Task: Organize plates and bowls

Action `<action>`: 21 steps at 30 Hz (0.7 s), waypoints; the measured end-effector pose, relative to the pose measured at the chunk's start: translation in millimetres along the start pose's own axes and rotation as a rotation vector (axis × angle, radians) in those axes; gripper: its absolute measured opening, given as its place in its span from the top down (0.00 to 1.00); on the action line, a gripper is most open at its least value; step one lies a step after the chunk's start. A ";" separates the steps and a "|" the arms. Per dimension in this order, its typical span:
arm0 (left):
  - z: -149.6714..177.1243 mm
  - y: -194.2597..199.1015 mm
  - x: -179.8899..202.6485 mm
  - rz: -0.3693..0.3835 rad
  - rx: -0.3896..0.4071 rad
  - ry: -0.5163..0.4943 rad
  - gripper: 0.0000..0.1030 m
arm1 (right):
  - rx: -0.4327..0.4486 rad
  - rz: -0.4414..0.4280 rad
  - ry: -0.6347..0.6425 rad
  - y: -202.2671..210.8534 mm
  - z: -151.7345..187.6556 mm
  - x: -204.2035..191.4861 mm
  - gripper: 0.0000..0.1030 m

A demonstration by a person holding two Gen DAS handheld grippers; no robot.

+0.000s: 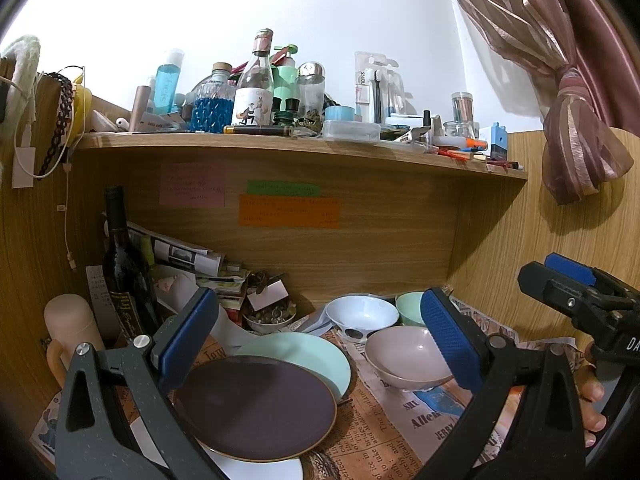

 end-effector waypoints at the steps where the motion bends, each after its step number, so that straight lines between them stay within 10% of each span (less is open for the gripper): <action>1: 0.1 -0.2 -0.2 0.000 0.000 0.000 0.00 | 0.002 0.003 -0.001 -0.2 -0.8 0.5 0.00; 21: 22.6 -20.9 -18.8 -0.008 -0.081 -0.011 0.00 | -0.085 -0.021 -0.008 -34.9 23.3 -4.1 0.00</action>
Point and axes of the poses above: each gripper's, at about its wrist camera, not at the fingertips, and y roughly against the way its jaws point, x to its right, z to its underside, the point moved 10 cm from there along -y, roughly the way its jaws point, and after that the axes turned 6 degrees about -y, right-handed, at the moved point
